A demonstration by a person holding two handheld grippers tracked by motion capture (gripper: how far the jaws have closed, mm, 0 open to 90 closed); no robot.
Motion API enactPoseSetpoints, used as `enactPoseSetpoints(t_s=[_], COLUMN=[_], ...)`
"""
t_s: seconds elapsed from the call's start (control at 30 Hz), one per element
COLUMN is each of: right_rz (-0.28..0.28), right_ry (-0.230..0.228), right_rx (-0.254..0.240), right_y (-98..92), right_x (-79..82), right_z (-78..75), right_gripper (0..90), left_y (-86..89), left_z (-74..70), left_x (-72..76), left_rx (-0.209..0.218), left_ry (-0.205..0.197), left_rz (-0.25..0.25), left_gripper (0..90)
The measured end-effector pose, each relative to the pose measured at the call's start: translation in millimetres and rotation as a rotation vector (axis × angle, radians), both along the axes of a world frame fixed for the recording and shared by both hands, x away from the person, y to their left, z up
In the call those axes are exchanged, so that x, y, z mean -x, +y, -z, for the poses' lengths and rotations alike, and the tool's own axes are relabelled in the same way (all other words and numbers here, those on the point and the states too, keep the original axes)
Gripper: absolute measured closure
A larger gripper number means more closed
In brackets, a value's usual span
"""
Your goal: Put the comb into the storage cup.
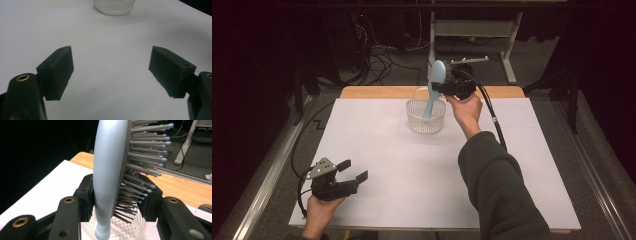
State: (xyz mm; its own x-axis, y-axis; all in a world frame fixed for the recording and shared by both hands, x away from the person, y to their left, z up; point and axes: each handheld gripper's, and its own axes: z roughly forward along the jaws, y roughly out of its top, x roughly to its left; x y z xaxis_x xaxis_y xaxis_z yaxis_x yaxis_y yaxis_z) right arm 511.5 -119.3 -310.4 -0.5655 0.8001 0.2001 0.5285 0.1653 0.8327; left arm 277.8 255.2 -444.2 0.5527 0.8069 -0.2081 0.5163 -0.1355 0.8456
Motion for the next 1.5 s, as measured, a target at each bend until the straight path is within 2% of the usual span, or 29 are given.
enactPoseSetpoints(t_s=[0.77,1.5], right_rz=[0.005,-0.006], right_ry=[0.030,0.047], right_rx=[0.010,0.058], right_y=[3.4,12.8], right_x=[-2.8,-5.9], right_z=[17.6,30.9], right_gripper=[53.9,52.8], left_y=[-0.8,-1.1], left_z=[0.0,0.3], left_x=[0.4,0.3], left_rx=[-0.001,-0.003], left_ry=[-0.002,0.000], left_rz=[0.006,0.014], left_gripper=[19.4,19.3])
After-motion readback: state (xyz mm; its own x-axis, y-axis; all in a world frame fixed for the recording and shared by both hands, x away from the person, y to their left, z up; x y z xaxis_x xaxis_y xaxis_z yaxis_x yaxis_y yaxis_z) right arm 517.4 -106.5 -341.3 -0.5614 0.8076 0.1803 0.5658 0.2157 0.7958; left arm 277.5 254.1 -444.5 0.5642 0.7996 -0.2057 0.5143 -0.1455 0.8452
